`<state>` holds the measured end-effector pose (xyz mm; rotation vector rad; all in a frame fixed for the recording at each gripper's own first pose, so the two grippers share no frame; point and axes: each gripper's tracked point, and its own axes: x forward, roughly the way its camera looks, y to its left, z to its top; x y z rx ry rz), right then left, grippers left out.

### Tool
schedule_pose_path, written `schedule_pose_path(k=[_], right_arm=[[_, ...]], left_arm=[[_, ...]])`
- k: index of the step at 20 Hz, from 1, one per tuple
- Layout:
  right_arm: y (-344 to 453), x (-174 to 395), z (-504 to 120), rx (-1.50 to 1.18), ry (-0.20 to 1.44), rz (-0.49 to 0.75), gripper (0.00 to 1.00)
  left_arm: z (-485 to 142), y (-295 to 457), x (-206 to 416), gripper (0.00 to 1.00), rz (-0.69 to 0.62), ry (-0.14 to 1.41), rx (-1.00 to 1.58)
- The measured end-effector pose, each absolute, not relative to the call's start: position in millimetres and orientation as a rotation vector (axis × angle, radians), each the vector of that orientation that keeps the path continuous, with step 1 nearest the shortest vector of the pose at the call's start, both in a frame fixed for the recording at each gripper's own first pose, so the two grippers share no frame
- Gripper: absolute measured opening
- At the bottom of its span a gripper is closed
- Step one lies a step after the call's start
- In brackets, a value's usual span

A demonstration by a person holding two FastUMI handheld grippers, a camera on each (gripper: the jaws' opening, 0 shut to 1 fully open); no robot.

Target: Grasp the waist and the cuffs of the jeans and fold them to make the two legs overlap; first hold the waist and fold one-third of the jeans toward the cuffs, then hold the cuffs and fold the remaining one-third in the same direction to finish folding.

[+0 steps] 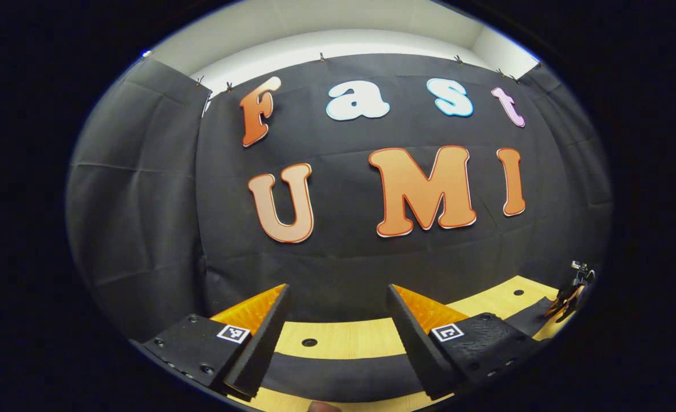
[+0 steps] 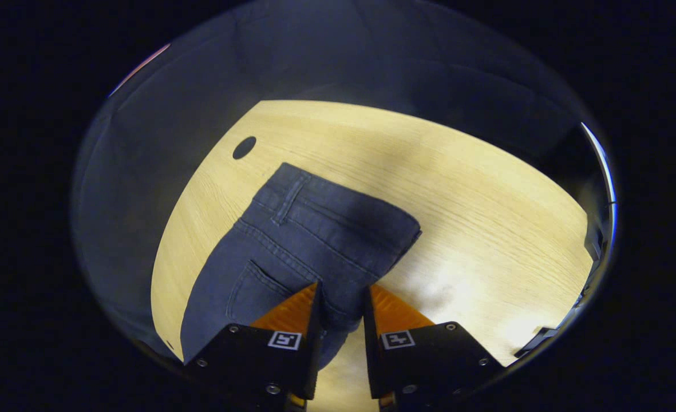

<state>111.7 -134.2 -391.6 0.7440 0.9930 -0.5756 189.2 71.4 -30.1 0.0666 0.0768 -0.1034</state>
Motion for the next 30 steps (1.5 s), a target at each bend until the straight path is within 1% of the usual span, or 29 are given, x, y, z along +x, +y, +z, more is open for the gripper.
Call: schedule_pose_path(k=[1, 5, 11, 15, 24, 29, 30], right_arm=[[-135, 110, -378, 0.694, 0.956, -0.566, 0.25], [-134, 123, -348, 0.625, 0.836, -0.493, 0.25], [-121, 129, -318, 0.478, 0.707, -0.403, 0.24], [-112, 131, -301, 0.373, 0.635, -0.320, 0.24], [-82, 145, -268, 0.119, 0.566, -0.103, 0.24], [-53, 152, -264, -0.045, 0.563, 0.039, 0.24], [-48, 152, -263, -0.080, 0.561, 0.068, 0.19]], left_arm=[[-33, 71, 187, 1.00, -0.098, 0.087, 0.064], [-30, 72, 174, 1.00, -0.086, 0.062, 0.049], [-38, 79, 174, 0.99, -0.145, 0.050, 0.024], [-52, 94, 176, 1.00, -0.168, 0.075, 0.023], [-76, 133, 179, 0.99, -0.150, 0.122, -0.010], [-90, 154, 180, 0.99, -0.120, 0.157, -0.026], [-95, 159, 180, 0.99, -0.107, 0.167, -0.027]])
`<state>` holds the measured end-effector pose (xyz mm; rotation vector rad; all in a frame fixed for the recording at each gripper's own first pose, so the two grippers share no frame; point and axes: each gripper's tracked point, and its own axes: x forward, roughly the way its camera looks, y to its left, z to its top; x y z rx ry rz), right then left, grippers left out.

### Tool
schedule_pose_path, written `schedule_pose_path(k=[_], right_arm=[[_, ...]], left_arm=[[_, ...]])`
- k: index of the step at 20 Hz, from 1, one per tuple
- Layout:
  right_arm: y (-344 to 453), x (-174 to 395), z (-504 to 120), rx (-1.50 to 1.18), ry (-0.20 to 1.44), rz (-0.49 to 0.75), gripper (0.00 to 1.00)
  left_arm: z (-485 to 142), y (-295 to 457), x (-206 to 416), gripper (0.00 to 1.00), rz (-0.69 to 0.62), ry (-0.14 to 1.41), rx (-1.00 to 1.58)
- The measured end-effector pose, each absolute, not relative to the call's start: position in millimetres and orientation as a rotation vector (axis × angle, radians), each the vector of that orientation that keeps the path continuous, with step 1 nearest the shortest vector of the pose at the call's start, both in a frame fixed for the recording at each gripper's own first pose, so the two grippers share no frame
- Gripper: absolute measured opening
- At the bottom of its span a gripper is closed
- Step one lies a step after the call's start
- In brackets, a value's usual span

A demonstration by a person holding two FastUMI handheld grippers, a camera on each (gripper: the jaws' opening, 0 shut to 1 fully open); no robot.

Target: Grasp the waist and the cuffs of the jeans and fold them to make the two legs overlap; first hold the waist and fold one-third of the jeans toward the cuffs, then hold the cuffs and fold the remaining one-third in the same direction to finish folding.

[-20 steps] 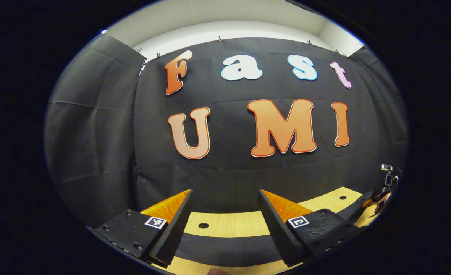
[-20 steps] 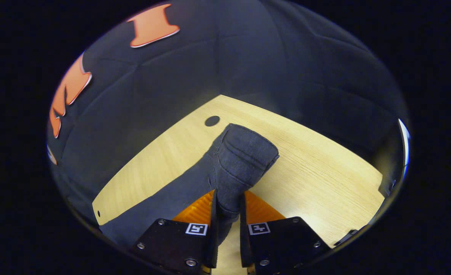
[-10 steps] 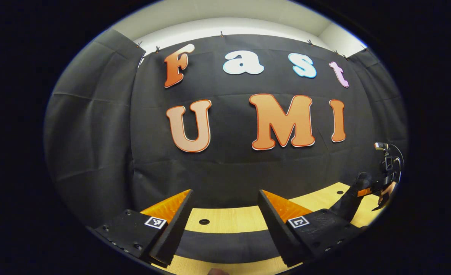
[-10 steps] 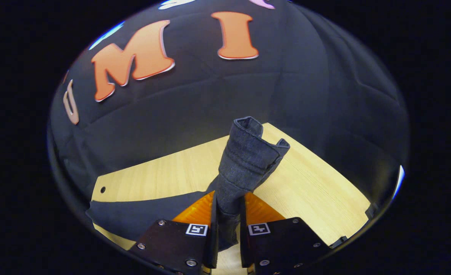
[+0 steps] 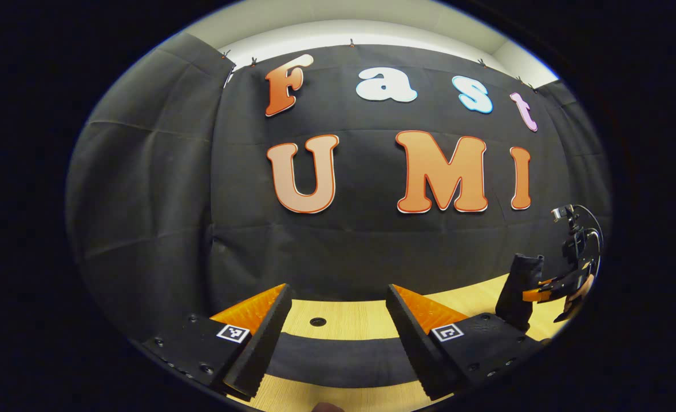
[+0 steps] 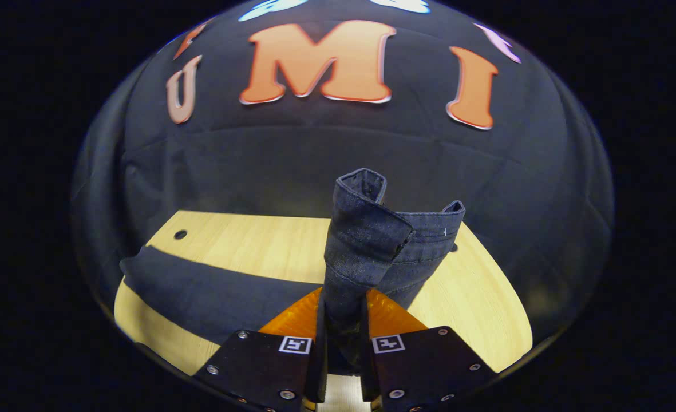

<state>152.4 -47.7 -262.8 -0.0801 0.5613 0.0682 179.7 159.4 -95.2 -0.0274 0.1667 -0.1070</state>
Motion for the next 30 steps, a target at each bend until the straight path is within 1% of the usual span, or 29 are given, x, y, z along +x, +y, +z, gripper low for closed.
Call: schedule_pose_path(k=[1, 3, 4, 8, 9, 10, 13, 15, 16, 17, 19, 21, 23, 25, 27, 28, 29, 30], right_arm=[[-40, 150, -266, -0.112, 0.568, 0.111, 0.24], [-31, 148, -272, -0.189, 0.573, 0.164, 0.24], [-26, 147, -278, -0.236, 0.577, 0.183, 0.24], [-6, 135, -307, -0.399, 0.649, 0.323, 0.24], [-3, 130, -312, -0.422, 0.672, 0.348, 0.20], [-1, 126, -314, -0.445, 0.693, 0.366, 0.24], [3, 123, -316, -0.504, 0.699, 0.413, 0.28], [9, 107, -315, -0.459, 0.732, 0.513, 0.36], [14, 101, -310, -0.437, 0.728, 0.548, 0.44], [15, 101, -306, -0.454, 0.707, 0.560, 0.45], [15, 107, -305, -0.490, 0.689, 0.569, 0.47], [17, 107, -302, -0.448, 0.686, 0.570, 0.47], [14, 111, -289, -0.398, 0.673, 0.540, 0.47], [-1, 117, -267, -0.356, 0.645, 0.492, 0.51], [-23, 123, -248, -0.318, 0.616, 0.441, 0.62], [-33, 125, -239, -0.300, 0.606, 0.418, 0.72], [-43, 126, -229, -0.288, 0.594, 0.394, 0.77], [-52, 127, -221, -0.281, 0.579, 0.370, 0.84]], left_arm=[[-99, 163, 180, 0.99, -0.100, 0.173, -0.033], [-105, 173, 181, 0.99, -0.080, 0.189, -0.040], [-110, 177, 181, 0.99, -0.069, 0.199, -0.043], [-133, 194, 181, 0.99, -0.027, 0.260, -0.057], [-141, 197, 180, 0.99, -0.017, 0.280, -0.057], [-148, 200, 179, 0.99, -0.011, 0.299, -0.058], [-158, 206, 178, 0.99, 0.003, 0.325, -0.058], [-165, 209, 179, 0.99, 0.007, 0.341, -0.059], [-169, 210, 179, 0.99, 0.010, 0.352, -0.060], [-172, 210, 179, 0.99, 0.012, 0.361, -0.063], [-180, 213, 181, 0.99, 0.013, 0.378, -0.077], [-197, 212, 183, 0.99, 0.003, 0.427, -0.102], [-223, 214, 183, 1.00, 0.003, 0.521, -0.139], [-251, 219, 184, 1.00, 0.030, 0.619, -0.169], [-279, 227, 184, 0.99, 0.056, 0.720, -0.204], [-292, 230, 187, 0.98, 0.067, 0.767, -0.225], [-304, 230, 190, 0.98, 0.080, 0.824, -0.255], [-316, 232, 192, 0.98, 0.093, 0.876, -0.288]])
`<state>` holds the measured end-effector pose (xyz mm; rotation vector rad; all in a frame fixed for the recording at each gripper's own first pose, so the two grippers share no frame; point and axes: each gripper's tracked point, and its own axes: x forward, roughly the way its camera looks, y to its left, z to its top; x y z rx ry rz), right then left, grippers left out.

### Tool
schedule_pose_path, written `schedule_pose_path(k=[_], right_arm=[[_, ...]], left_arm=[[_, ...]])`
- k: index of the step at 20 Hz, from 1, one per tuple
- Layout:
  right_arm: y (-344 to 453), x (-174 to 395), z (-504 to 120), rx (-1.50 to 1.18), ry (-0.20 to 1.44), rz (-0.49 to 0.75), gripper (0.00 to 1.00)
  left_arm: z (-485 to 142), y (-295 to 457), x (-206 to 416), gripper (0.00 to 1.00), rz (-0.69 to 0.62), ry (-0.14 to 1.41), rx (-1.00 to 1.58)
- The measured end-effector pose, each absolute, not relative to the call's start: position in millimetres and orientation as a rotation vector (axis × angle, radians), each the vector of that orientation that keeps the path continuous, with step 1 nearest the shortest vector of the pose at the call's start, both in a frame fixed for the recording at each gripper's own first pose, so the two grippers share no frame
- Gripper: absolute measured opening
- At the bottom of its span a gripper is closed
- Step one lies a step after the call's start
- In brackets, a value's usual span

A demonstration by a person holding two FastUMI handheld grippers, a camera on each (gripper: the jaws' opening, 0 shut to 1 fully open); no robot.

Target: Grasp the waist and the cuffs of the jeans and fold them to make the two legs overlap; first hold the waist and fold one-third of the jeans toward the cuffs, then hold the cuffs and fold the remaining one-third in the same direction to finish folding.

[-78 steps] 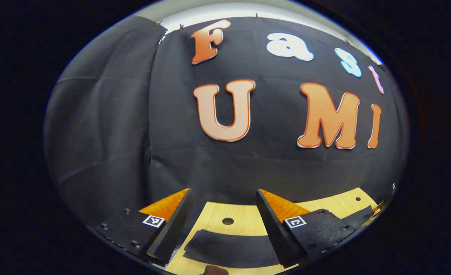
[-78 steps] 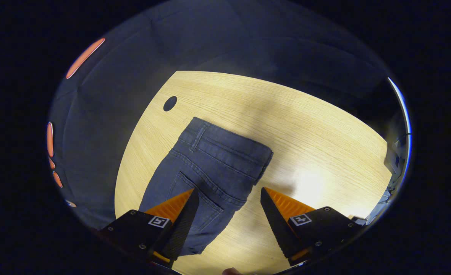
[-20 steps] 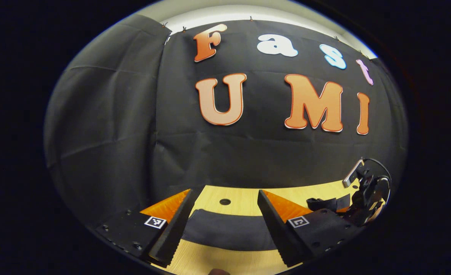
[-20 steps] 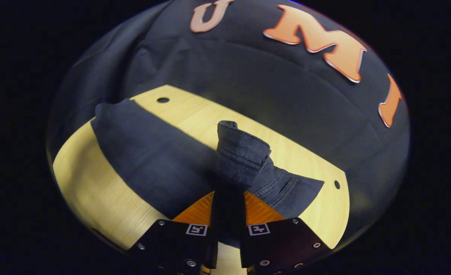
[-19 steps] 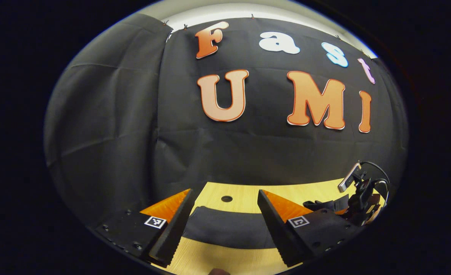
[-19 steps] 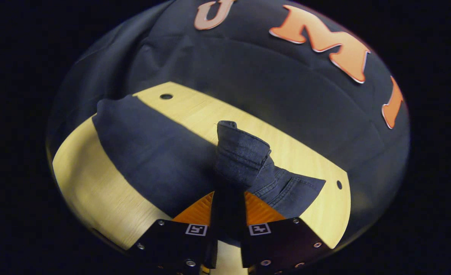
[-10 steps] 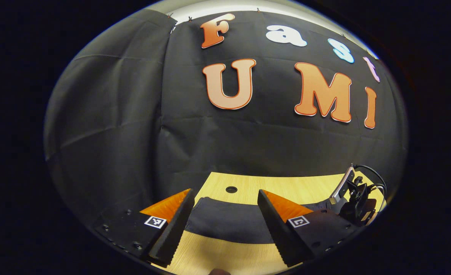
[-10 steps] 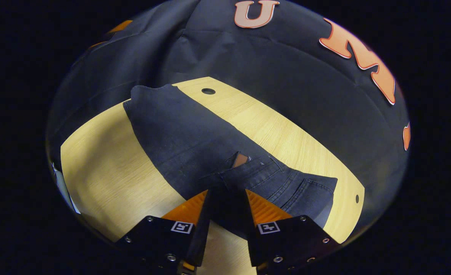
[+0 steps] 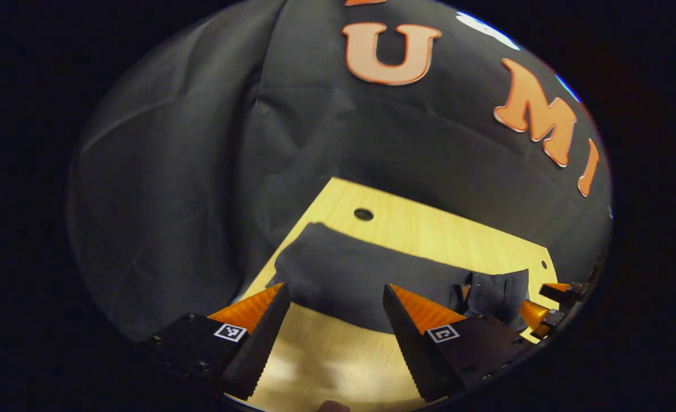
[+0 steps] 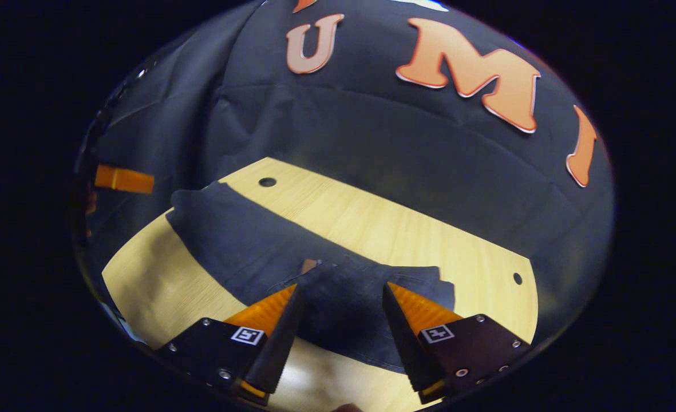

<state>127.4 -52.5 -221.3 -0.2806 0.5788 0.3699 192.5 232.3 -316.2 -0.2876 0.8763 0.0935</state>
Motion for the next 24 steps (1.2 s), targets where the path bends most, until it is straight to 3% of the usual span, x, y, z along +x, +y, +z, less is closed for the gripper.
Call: schedule_pose_path(k=[4, 13, 24], right_arm=[[-83, 123, -199, -0.249, 0.544, 0.286, 0.92], [-127, 103, -168, -0.191, 0.501, 0.133, 0.98], [-162, 84, -116, -0.161, 0.389, 0.009, 0.98]], left_arm=[[-351, 246, 194, 0.98, 0.158, 1.024, -0.436], [-382, 260, 195, 0.98, 0.291, 1.234, -0.593], [-417, 278, 202, 0.98, 0.490, 1.447, -0.506]])
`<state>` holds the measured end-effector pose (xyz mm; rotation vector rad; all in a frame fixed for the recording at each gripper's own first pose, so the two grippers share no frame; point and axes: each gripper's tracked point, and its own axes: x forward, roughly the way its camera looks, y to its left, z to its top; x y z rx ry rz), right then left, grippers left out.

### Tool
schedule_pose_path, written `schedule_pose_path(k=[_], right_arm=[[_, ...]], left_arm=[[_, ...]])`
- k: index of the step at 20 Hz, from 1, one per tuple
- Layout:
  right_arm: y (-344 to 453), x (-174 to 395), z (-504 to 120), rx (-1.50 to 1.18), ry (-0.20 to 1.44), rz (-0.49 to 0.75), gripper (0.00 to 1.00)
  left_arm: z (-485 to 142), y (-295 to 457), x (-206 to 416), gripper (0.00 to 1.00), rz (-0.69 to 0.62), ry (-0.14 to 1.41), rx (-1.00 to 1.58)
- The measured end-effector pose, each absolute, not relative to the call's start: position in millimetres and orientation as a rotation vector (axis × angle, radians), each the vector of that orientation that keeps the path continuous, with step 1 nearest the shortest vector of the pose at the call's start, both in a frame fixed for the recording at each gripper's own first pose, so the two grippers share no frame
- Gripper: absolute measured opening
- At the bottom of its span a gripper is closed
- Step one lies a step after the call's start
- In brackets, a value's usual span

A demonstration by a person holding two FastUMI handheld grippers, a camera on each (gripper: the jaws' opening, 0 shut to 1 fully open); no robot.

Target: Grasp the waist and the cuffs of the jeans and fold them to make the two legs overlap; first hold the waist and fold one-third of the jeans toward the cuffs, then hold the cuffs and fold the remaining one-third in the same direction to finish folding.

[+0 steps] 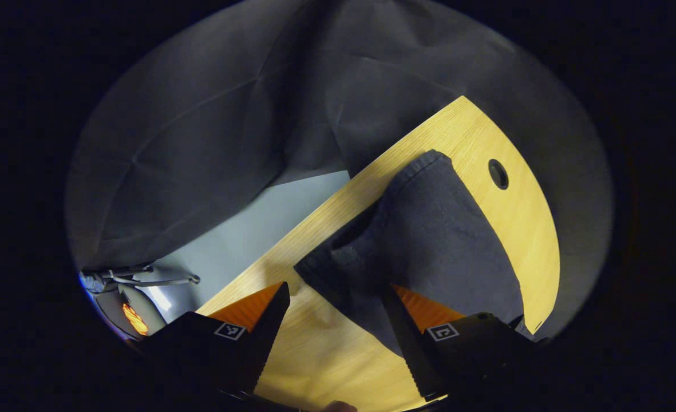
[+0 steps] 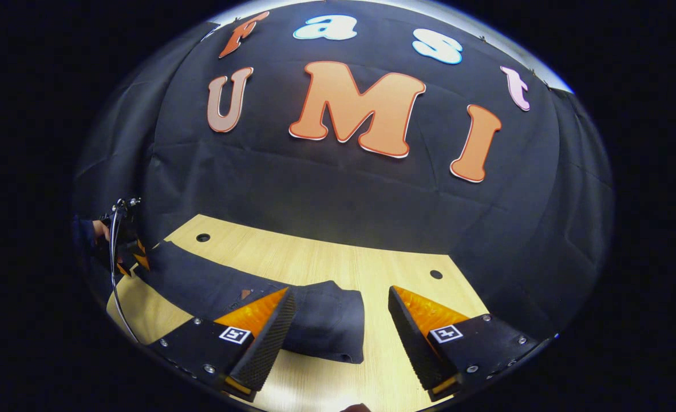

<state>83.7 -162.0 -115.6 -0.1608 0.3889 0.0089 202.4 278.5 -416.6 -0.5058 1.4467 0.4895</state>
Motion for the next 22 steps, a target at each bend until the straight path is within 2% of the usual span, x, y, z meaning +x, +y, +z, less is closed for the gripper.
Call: schedule_pose_path(k=[2, 3, 6, 7, 10, 12, 14, 22], right_arm=[[-166, 81, -116, -0.149, 0.393, 0.003, 0.98], [-169, 79, -117, -0.146, 0.400, 0.000, 0.98], [-171, 81, -115, -0.146, 0.401, 0.016, 0.98], [-172, 83, -115, -0.149, 0.400, 0.025, 0.98], [-180, 91, -110, -0.151, 0.387, 0.044, 0.98], [-188, 95, -105, -0.144, 0.374, 0.054, 0.98], [-197, 97, -104, -0.146, 0.370, 0.057, 0.98], [-204, 115, -98, -0.133, 0.339, 0.104, 0.98]], left_arm=[[-427, 273, 195, 0.98, 0.519, 1.510, -0.505], [-431, 277, 207, 0.98, 0.530, 1.469, -0.500], [-434, 271, 208, 0.97, 0.511, 1.477, -0.495], [-428, 273, 213, 0.90, 0.489, 1.435, -0.488], [-424, 261, 230, 0.07, 0.423, 1.308, -0.587], [-428, 261, 230, 0.03, 0.385, 1.263, -0.610], [-413, 259, 231, 0.03, 0.345, 1.186, -0.631], [-310, 256, 242, 0.02, 0.221, 0.943, -0.546]])
